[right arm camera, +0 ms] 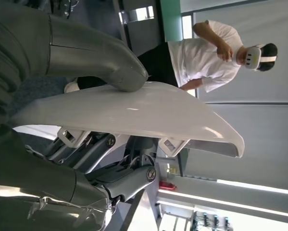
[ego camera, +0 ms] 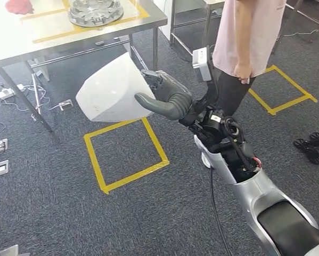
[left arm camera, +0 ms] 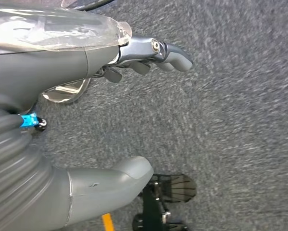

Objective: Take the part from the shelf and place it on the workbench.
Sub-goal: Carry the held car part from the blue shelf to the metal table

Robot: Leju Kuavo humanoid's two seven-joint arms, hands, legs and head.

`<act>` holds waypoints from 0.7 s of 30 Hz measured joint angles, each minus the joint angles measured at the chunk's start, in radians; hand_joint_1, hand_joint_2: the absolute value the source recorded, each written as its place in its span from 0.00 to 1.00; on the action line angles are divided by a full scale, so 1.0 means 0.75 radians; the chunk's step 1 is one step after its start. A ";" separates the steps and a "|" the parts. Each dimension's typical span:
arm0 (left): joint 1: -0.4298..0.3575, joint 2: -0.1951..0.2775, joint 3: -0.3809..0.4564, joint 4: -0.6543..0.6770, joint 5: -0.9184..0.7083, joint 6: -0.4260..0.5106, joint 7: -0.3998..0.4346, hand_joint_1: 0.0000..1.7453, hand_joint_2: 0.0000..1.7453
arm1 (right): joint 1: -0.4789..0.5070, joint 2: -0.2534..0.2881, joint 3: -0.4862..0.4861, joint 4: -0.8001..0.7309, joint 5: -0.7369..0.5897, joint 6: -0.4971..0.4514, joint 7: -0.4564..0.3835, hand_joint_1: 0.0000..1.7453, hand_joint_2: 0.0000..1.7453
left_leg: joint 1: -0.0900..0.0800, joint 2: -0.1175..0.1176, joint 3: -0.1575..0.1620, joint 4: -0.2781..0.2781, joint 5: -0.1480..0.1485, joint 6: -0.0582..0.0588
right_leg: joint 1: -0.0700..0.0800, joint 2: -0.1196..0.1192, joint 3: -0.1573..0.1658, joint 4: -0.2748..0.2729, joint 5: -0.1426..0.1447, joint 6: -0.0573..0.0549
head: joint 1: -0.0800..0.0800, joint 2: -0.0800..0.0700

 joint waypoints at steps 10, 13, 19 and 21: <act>0.002 -0.002 0.000 0.000 0.011 -0.003 0.011 0.00 1.00 | -0.003 0.000 0.001 0.000 0.008 -0.008 0.000 1.00 1.00 | -0.011 -0.002 0.002 0.002 -0.004 0.021 | -0.007 0.001 0.012 -0.015 0.009 0.009 | 0.035 0.000; 0.002 -0.002 0.000 0.000 0.013 0.000 0.011 0.00 1.00 | -0.002 0.000 0.001 0.000 0.010 -0.008 0.000 1.00 1.00 | -0.013 -0.002 0.002 0.003 -0.005 0.022 | -0.010 0.001 0.012 -0.017 0.008 0.026 | 0.033 0.000; 0.002 -0.002 0.000 0.000 0.016 0.000 0.012 0.00 1.00 | -0.001 -0.001 0.001 0.000 0.011 -0.008 0.000 1.00 1.00 | -0.012 -0.002 0.003 0.002 -0.005 0.022 | -0.009 0.002 0.012 -0.017 0.008 0.028 | 0.025 0.000; 0.002 -0.002 0.000 0.000 0.022 0.000 0.016 0.00 1.00 | -0.001 -0.001 0.001 0.000 0.011 -0.007 0.000 1.00 1.00 | -0.011 -0.002 0.003 0.001 -0.005 0.021 | -0.006 0.002 0.012 -0.017 0.008 0.028 | 0.023 0.000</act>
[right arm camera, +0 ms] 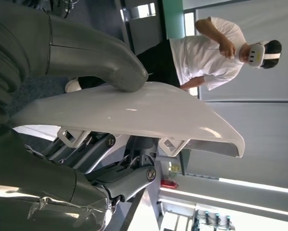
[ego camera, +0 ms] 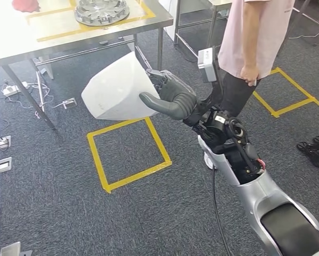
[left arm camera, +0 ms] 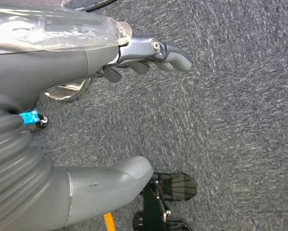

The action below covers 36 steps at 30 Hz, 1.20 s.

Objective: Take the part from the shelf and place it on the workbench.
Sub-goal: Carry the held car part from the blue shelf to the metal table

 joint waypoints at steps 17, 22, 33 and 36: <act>0.010 -0.009 0.000 0.000 0.013 -0.028 0.016 0.00 1.00 | 0.004 0.000 0.000 0.000 0.013 0.014 -0.006 1.00 1.00 | 0.001 0.000 0.000 -0.002 0.000 -0.001 | 0.005 0.000 -0.001 0.000 -0.001 -0.001 | -0.005 0.000; 0.012 -0.009 0.000 0.000 0.022 -0.052 0.018 0.00 1.00 | 0.004 0.000 0.000 0.001 0.013 0.020 -0.018 1.00 1.00 | 0.001 0.000 0.000 -0.002 0.000 -0.001 | 0.005 0.000 -0.001 0.000 -0.001 -0.001 | -0.005 0.000; 0.013 -0.008 0.000 0.000 0.024 -0.059 0.020 0.00 1.00 | 0.004 0.000 0.000 0.001 0.013 0.025 -0.018 1.00 1.00 | 0.001 0.000 0.000 -0.002 0.000 -0.001 | 0.005 0.000 -0.001 0.000 -0.001 -0.001 | -0.005 0.000; 0.011 -0.008 0.000 0.000 0.021 -0.057 0.023 0.00 1.00 | 0.004 0.000 0.000 0.001 0.013 0.020 -0.016 1.00 1.00 | 0.001 0.000 0.000 -0.002 0.000 -0.001 | 0.005 0.000 -0.001 0.000 -0.001 -0.001 | -0.005 0.000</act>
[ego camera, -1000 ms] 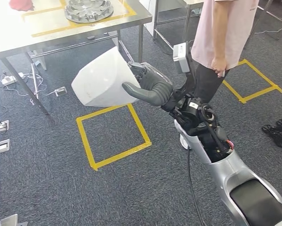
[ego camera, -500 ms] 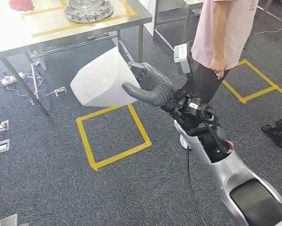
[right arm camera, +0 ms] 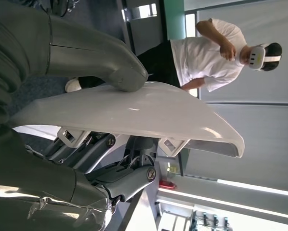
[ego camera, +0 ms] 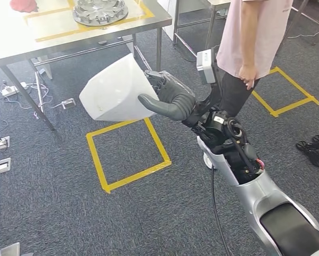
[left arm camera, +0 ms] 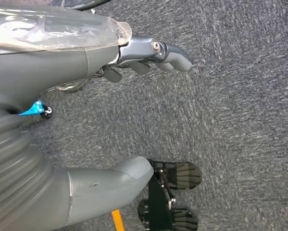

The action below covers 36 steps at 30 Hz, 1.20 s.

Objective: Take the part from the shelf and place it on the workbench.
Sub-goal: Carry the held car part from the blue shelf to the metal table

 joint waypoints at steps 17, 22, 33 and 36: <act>-0.007 0.001 0.000 0.000 -0.013 -0.005 0.008 0.00 1.00 | 0.000 0.000 -0.001 0.000 0.000 -0.008 0.005 1.00 1.00 | 0.000 0.000 0.000 0.000 0.000 0.000 | 0.000 0.000 0.000 0.000 0.000 0.000 | 0.000 0.000; -0.008 0.005 0.000 0.000 -0.017 -0.017 0.014 0.00 1.00 | 0.001 0.000 -0.001 0.000 0.000 -0.017 0.008 1.00 1.00 | 0.000 0.000 0.000 0.000 0.000 0.000 | 0.000 0.000 0.000 0.000 0.000 0.000 | 0.000 0.000; -0.008 0.013 0.000 0.000 -0.019 -0.018 0.016 0.00 1.00 | 0.002 0.000 0.000 0.000 0.000 -0.020 0.015 1.00 1.00 | -0.009 0.000 -0.001 0.009 -0.009 0.013 | -0.013 -0.001 0.004 -0.001 -0.003 0.011 | -0.004 0.000; -0.008 0.017 0.000 0.000 -0.019 -0.018 0.016 0.00 1.00 | 0.002 0.000 0.000 -0.003 0.000 -0.022 0.015 1.00 1.00 | -0.007 0.000 0.006 0.001 -0.010 0.025 | -0.015 -0.002 0.006 -0.003 -0.008 0.023 | -0.005 0.000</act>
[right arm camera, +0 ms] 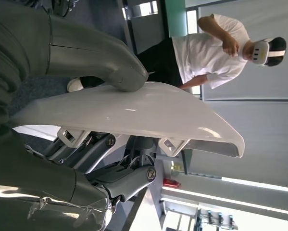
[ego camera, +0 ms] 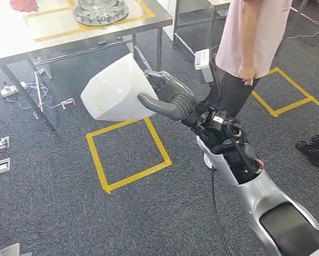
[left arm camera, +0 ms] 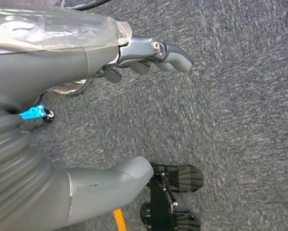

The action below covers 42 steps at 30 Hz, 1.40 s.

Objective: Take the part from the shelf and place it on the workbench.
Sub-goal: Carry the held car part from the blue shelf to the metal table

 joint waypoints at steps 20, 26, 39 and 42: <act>-0.007 -0.001 0.000 0.000 0.000 0.002 0.000 0.00 1.00 | 0.022 -0.008 -0.001 -0.019 0.000 -0.004 0.000 1.00 1.00 | 0.023 -0.016 -0.120 0.317 -0.174 -0.065 | -0.010 0.046 -0.031 0.021 0.017 -0.050 | -0.002 0.000; -0.005 0.001 0.000 0.000 0.000 0.003 0.000 0.00 1.00 | 0.024 -0.008 -0.001 -0.020 0.005 -0.005 0.001 1.00 1.00 | 0.022 -0.011 -0.092 0.121 0.012 -0.052 | -0.005 0.047 0.006 0.024 -0.016 -0.042 | -0.019 0.000; -0.005 -0.005 0.000 0.000 0.000 0.002 0.000 0.00 1.00 | 0.023 -0.009 -0.001 -0.023 0.006 -0.010 0.003 1.00 1.00 | 0.009 -0.019 -0.041 0.017 0.020 -0.019 | 0.000 0.045 0.024 0.008 -0.032 -0.039 | 0.019 0.000; -0.005 -0.004 0.000 0.000 0.000 0.000 0.000 0.00 1.00 | 0.024 -0.009 -0.001 -0.023 0.006 -0.009 0.003 1.00 1.00 | 0.007 -0.019 -0.040 0.018 0.020 -0.017 | -0.003 0.045 0.025 0.006 -0.033 -0.020 | 0.019 0.000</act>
